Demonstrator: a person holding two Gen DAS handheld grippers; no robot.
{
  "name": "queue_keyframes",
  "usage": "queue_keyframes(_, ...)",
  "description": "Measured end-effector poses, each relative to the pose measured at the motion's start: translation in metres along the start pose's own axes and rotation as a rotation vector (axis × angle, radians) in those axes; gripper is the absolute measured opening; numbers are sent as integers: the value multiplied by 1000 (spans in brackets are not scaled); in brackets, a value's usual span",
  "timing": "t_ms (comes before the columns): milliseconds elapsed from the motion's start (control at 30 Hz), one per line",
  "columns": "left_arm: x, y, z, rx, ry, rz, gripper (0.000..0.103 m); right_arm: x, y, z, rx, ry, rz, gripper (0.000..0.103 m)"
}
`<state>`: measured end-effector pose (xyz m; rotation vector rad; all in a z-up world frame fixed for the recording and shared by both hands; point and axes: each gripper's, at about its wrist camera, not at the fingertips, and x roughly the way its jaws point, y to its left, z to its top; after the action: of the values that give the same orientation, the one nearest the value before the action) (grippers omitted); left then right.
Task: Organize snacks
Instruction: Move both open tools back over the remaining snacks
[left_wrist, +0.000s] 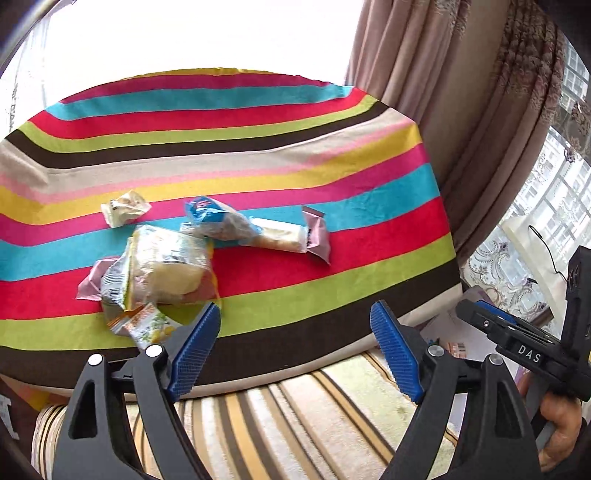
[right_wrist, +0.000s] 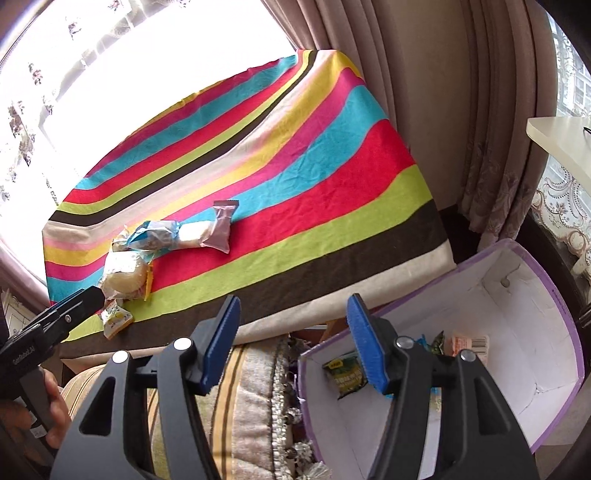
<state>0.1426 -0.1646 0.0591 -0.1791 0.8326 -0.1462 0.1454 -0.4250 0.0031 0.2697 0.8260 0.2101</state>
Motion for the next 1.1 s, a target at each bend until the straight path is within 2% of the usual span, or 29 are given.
queue_keyframes(233,-19,55,-6,-46,-26,157,81,10,31,3,-42,15,37,62)
queue_keyframes(433,-25,99,-12,-130,-9,188,81,19,52,3,-73,34,64,65)
queue_keyframes(700,-24,132,-18,-235,22,151,79,41,78,4,-114,87,82,67)
queue_keyframes(867,-15,145,-21,-283,55,120,73,53,97,5,-140,118,120,69)
queue_keyframes(1000,-1,146,-22,-291,110,76,71,62,107,6,-153,134,123,71)
queue_keyframes(1100,14,148,-23,-334,154,27,71,69,111,10,-155,142,118,72)
